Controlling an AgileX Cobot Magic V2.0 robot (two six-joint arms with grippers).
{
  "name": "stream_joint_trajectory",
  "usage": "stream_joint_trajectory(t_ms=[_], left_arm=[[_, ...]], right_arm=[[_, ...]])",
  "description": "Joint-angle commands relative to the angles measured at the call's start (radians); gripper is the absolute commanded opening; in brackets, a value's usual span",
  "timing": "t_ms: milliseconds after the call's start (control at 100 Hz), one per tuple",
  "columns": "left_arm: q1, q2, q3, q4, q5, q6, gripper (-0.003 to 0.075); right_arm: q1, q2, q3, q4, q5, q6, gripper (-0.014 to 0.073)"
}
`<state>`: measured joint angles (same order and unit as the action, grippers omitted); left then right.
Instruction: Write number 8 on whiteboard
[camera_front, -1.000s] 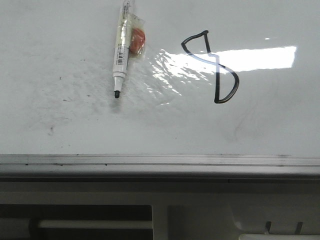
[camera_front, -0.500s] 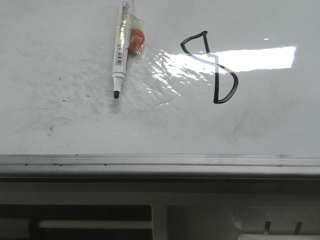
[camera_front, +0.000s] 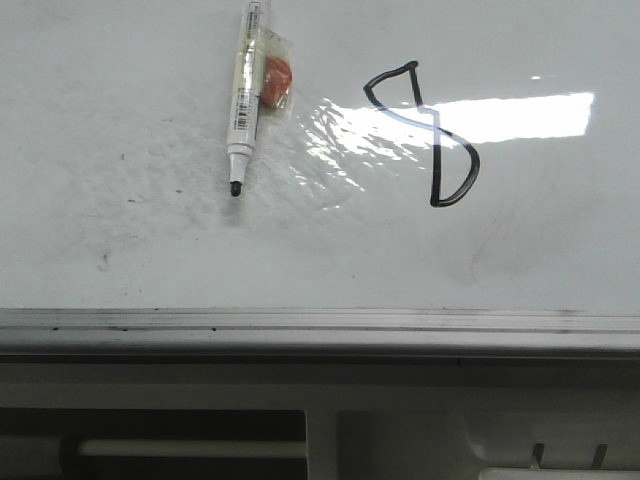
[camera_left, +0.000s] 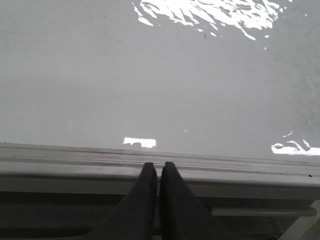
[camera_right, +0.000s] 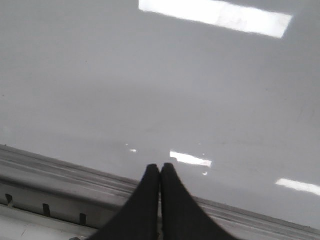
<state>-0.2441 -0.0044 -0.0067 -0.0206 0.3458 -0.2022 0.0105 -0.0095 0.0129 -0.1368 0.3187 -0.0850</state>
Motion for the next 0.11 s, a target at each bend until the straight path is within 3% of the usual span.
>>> stream_joint_trajectory(t_ms=[0, 100], left_arm=[[0.003, -0.025, 0.039, 0.001, -0.025, -0.005, -0.002], [0.003, -0.025, 0.039, 0.001, -0.025, -0.005, -0.002]], right_arm=[[-0.006, -0.024, 0.011, -0.023, -0.026, 0.002, -0.0064], [-0.006, -0.024, 0.011, -0.023, -0.024, 0.002, -0.0064]])
